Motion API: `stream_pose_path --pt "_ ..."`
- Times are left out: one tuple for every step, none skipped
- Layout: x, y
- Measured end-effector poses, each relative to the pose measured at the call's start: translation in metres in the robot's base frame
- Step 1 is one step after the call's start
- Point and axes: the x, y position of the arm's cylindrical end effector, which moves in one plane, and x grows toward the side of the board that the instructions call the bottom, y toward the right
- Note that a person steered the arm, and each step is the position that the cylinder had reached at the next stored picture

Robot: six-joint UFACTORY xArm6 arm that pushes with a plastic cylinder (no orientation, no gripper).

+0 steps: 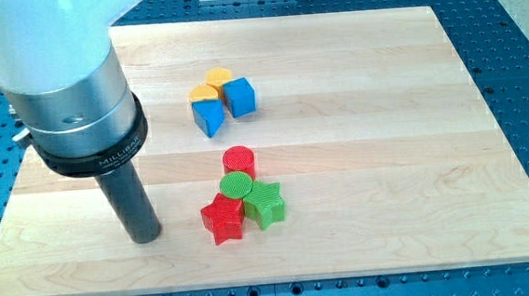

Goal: Move the arm towards the bottom right side of the board

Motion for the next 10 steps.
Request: stream_pose_path --pt "0.0 0.0" --pt "-0.004 0.0" --pt "-0.008 0.012" --pt "-0.008 0.016" --pt "-0.008 0.029" --pt "-0.008 0.035" --pt "-0.033 0.031" --pt "-0.064 0.024" --pt "-0.083 0.03" --pt "-0.097 0.034"
